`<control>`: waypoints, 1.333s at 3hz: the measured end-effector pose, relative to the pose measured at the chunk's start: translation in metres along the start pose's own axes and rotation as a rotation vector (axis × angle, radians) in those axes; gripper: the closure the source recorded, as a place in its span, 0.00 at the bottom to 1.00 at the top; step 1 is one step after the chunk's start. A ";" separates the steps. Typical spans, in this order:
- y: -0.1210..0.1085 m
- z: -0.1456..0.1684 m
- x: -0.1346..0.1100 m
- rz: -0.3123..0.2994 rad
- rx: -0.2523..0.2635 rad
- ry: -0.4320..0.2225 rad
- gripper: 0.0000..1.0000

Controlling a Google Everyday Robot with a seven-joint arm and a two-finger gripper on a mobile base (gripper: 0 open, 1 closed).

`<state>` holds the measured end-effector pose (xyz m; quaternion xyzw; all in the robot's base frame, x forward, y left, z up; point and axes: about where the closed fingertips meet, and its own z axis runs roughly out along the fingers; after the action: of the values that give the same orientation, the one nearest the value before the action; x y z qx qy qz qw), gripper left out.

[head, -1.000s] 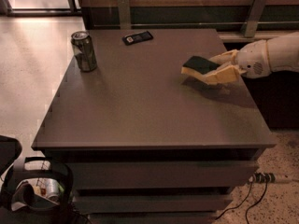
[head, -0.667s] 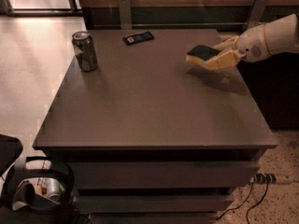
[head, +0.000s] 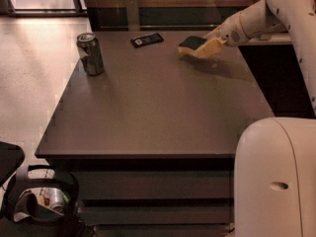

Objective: Move sponge near rxbar blueberry

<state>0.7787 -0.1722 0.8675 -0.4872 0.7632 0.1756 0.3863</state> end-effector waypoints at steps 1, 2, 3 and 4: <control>-0.013 0.027 -0.025 -0.042 0.015 -0.031 1.00; -0.022 0.056 -0.053 -0.054 0.049 -0.037 1.00; -0.020 0.084 -0.061 -0.021 0.039 -0.032 1.00; -0.020 0.087 -0.061 -0.020 0.034 -0.031 0.84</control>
Offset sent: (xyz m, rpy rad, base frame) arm 0.1127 0.0597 0.0401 -0.0138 -0.1267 -0.0235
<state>0.8462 -0.0880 0.8600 -0.4856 0.7551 0.1663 0.4079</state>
